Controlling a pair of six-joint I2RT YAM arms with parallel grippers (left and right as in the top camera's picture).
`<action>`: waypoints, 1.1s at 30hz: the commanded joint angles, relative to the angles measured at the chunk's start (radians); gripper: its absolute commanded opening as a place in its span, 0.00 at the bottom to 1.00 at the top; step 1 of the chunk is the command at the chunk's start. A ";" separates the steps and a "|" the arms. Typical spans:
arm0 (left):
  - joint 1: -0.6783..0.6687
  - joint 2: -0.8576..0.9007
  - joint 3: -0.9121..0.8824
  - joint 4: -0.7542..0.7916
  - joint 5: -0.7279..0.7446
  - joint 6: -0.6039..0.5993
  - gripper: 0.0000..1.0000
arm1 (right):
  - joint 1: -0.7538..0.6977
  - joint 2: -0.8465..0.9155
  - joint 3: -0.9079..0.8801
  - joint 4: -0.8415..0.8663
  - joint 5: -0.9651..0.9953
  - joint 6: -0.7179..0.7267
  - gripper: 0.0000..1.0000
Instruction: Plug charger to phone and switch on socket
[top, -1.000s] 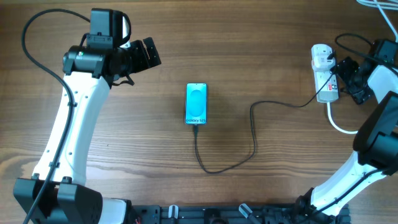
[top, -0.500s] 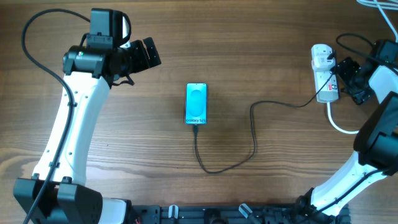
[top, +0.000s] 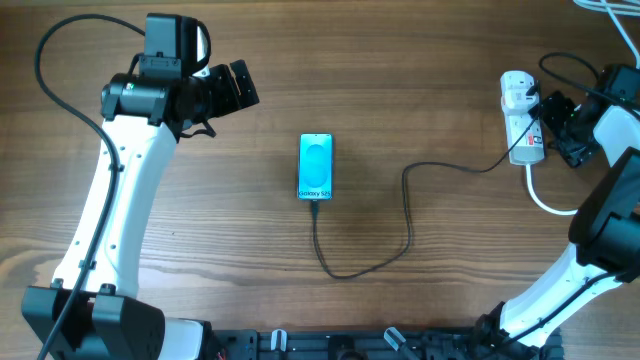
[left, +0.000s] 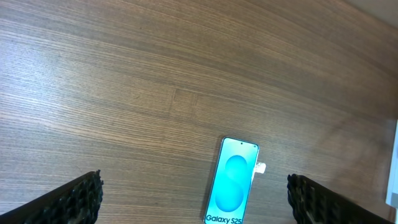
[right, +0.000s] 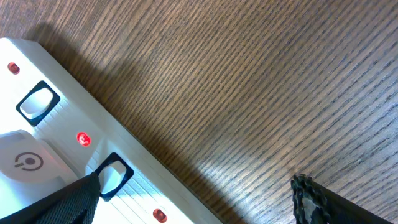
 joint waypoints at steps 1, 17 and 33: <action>0.006 0.000 -0.001 0.002 -0.014 -0.012 1.00 | 0.016 0.027 -0.003 -0.016 -0.028 -0.027 1.00; 0.006 0.000 -0.001 0.002 -0.014 -0.012 1.00 | 0.004 -0.295 -0.003 -0.274 0.119 0.080 1.00; 0.006 0.000 -0.001 0.002 -0.014 -0.012 1.00 | 0.191 -1.143 -0.377 -0.477 0.115 0.050 1.00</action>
